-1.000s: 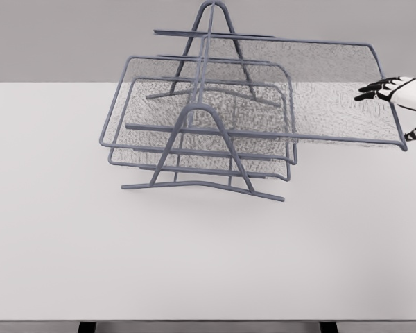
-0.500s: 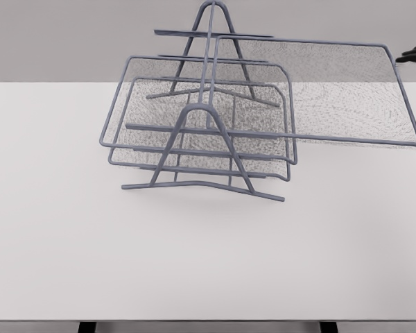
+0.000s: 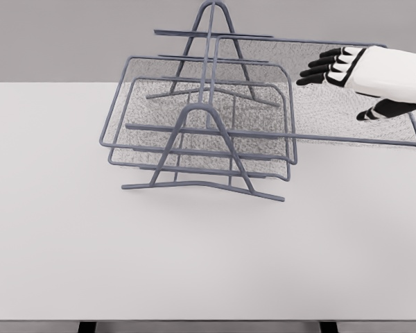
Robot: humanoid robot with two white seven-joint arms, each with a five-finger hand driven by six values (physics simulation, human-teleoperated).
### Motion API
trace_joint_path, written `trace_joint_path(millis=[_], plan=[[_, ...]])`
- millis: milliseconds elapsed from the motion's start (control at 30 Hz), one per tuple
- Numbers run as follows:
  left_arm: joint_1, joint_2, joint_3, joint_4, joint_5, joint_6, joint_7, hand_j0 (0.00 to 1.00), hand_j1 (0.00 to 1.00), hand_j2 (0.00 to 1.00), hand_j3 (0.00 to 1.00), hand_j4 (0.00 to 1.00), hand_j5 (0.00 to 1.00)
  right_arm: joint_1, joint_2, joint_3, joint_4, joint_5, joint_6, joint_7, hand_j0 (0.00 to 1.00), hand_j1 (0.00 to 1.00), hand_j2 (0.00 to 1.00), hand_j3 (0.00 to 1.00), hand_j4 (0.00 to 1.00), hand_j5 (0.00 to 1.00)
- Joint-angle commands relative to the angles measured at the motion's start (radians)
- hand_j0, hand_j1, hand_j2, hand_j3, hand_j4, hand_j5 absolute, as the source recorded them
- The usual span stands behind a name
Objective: Pull out the upper folder box with right arm
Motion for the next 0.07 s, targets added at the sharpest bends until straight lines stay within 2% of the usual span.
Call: trace_joint_path(millis=[0,33], plan=[[0.000,0.000,0.000,-0.001,0.000,0.000,0.000,1.00,1.00,1.00,1.00,1.00,1.00,0.000,0.066,0.001,-0.005,-0.005,-0.001,0.000,1.00,1.00,1.00,1.00,1.00,1.00],[0.000,0.000,0.000,-0.001,0.000,0.000,0.000,1.00,1.00,1.00,1.00,1.00,1.00,0.003,0.080,0.001,-0.005,-0.005,-0.001,0.000,1.00,1.00,1.00,1.00,1.00,1.00]])
